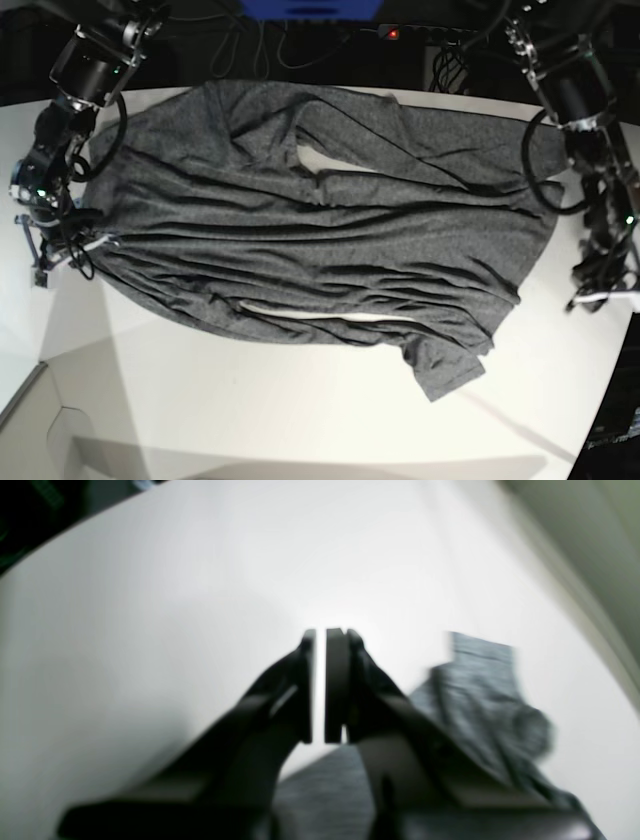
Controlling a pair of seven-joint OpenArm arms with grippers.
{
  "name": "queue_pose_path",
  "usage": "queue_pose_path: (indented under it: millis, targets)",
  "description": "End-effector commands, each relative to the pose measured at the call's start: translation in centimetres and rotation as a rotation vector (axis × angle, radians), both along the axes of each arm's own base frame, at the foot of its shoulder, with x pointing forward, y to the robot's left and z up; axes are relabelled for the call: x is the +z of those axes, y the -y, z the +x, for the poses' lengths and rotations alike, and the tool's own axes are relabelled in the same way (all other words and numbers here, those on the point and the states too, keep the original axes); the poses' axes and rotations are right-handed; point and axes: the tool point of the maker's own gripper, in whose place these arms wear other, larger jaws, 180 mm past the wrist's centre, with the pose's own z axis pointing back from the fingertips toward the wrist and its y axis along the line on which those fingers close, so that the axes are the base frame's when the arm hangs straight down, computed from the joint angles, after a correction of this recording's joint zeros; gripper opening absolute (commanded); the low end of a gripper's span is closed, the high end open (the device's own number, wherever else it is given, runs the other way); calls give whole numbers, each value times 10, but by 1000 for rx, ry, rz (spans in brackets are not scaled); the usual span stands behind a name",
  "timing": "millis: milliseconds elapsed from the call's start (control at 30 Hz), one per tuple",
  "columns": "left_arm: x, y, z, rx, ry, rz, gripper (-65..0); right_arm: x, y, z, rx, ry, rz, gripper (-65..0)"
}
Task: Layout the t-shirt on the table in an organized manner, then fold the t-shirt properly
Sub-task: 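Move both grippers to grasp opposite edges of the shirt, then pull the shirt edges apart with both grippers to widen it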
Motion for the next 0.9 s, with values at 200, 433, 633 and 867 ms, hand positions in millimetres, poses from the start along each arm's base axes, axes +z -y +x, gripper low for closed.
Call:
queue_pose_path:
  millis: [200,433,633,867]
  targets:
    - [10,90,58,-195,26,-6,-622,17,-22,-2,73,49,-48,-650]
    - [-40,97,50,-217,-118,8,-623,-8,-43,-25,119,-13,-35,-650]
    - [-74,76,26,-194,-216,17,-623,-13,-45,-29,119,-29,-27,-650]
    - [-112,56,-15,-129,-304,-18,-623,-27,-64,-39,157,-66,-6,-650]
